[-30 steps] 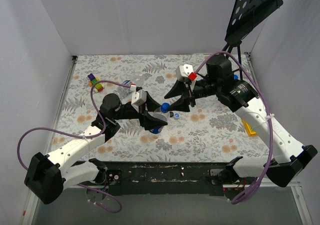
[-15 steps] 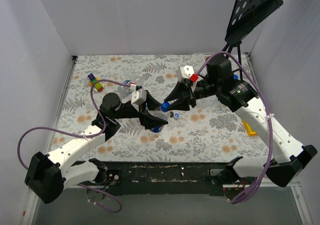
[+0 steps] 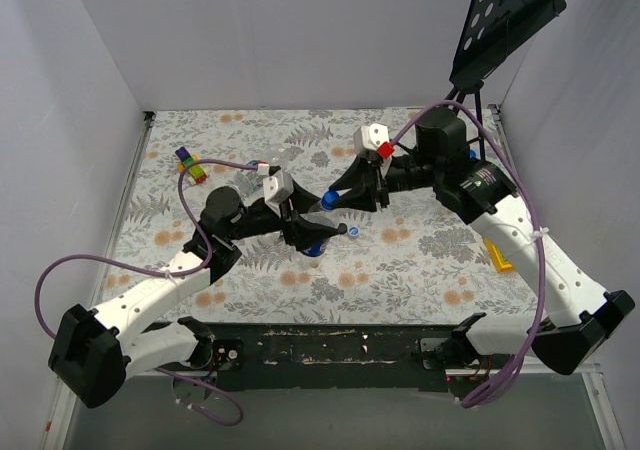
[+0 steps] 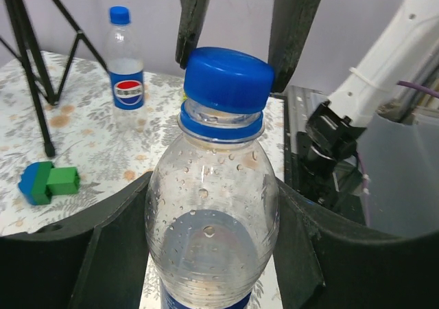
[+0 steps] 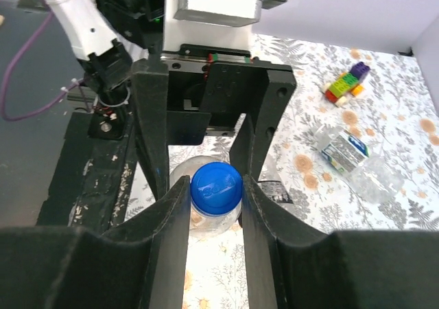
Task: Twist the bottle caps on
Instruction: Screw the bottle cap onto the plastic bottle.
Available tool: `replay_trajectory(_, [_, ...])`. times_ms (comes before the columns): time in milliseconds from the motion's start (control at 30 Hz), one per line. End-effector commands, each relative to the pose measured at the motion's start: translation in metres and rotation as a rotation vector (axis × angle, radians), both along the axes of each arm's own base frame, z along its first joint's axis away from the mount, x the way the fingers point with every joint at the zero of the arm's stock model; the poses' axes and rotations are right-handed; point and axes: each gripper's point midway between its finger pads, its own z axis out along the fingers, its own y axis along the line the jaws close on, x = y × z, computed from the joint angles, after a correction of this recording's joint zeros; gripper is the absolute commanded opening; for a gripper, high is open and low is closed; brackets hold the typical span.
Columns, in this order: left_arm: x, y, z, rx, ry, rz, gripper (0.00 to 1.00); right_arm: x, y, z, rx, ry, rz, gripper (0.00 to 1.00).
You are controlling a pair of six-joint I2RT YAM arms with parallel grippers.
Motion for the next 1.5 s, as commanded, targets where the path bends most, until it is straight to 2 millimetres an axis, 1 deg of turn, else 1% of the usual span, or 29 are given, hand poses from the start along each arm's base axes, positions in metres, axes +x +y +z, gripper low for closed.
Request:
replay_trajectory(0, [0.021,0.014,0.059,-0.143,-0.158,0.216,0.11,0.001,-0.004,-0.032,-0.105,0.138,-0.107,0.20])
replay_trajectory(67, [0.021,0.011,0.065,-0.146,-0.207,0.256,0.13,0.005,-0.003,-0.036,-0.123,0.167,-0.162,0.20])
replay_trajectory(100, [0.026,0.011,0.068,-0.151,-0.223,0.304,0.14,0.010,-0.003,-0.039,-0.139,0.193,-0.212,0.20])
replay_trajectory(133, [0.025,0.008,0.070,-0.152,-0.248,0.318,0.15,0.008,-0.002,-0.041,-0.147,0.211,-0.223,0.19])
replay_trajectory(200, [0.030,0.008,0.078,-0.170,-0.278,0.402,0.15,0.011,-0.004,-0.046,-0.165,0.256,-0.284,0.18])
replay_trajectory(267, [0.031,0.006,0.087,-0.199,-0.313,0.445,0.15,0.012,-0.006,-0.051,-0.186,0.300,-0.331,0.17])
replay_trajectory(367, [0.033,0.006,0.097,-0.232,-0.344,0.509,0.16,0.015,-0.012,-0.056,-0.206,0.353,-0.417,0.16])
replay_trajectory(467, [0.037,0.010,0.101,-0.272,-0.344,0.575,0.16,0.019,-0.017,-0.062,-0.214,0.374,-0.493,0.15])
replay_trajectory(600, [0.035,0.010,0.107,-0.325,-0.330,0.582,0.16,0.016,-0.019,-0.066,-0.179,0.403,-0.518,0.15])
replay_trajectory(767, [0.041,0.016,0.099,-0.347,-0.242,0.621,0.16,0.020,-0.024,-0.064,-0.152,0.379,-0.557,0.15])
replay_trajectory(833, [0.043,0.016,0.093,-0.325,-0.217,0.631,0.16,0.018,-0.023,-0.063,-0.143,0.368,-0.538,0.15])
replay_trajectory(867, [0.043,0.016,0.090,-0.318,-0.200,0.627,0.16,0.016,-0.021,-0.059,-0.124,0.354,-0.512,0.15])
replay_trajectory(933, [0.042,0.012,0.083,-0.292,-0.178,0.609,0.14,0.010,-0.018,-0.060,-0.116,0.347,-0.464,0.15])
replay_trajectory(1067, [0.039,0.002,0.065,-0.219,-0.138,0.552,0.11,0.003,-0.014,-0.064,-0.131,0.358,-0.406,0.14])
replay_trajectory(1133, [0.035,0.004,0.061,-0.226,-0.122,0.518,0.11,-0.002,-0.013,-0.065,-0.138,0.379,-0.367,0.14])
replay_trajectory(1167, [0.032,0.005,0.059,-0.229,-0.115,0.487,0.11,-0.003,-0.013,-0.065,-0.140,0.357,-0.342,0.14])
replay_trajectory(1267, [0.030,0.011,0.055,-0.238,-0.087,0.429,0.11,-0.006,-0.014,-0.067,-0.155,0.362,-0.306,0.14])
replay_trajectory(1300, [0.027,0.011,0.055,-0.239,-0.093,0.397,0.10,-0.006,-0.014,-0.068,-0.159,0.362,-0.294,0.14])
replay_trajectory(1400, [0.020,0.014,0.057,-0.251,-0.112,0.340,0.11,-0.011,-0.012,-0.069,-0.163,0.378,-0.243,0.13])
replay_trajectory(1467, [0.020,0.013,0.059,-0.241,-0.129,0.330,0.12,-0.011,-0.010,-0.070,-0.167,0.393,-0.237,0.13])
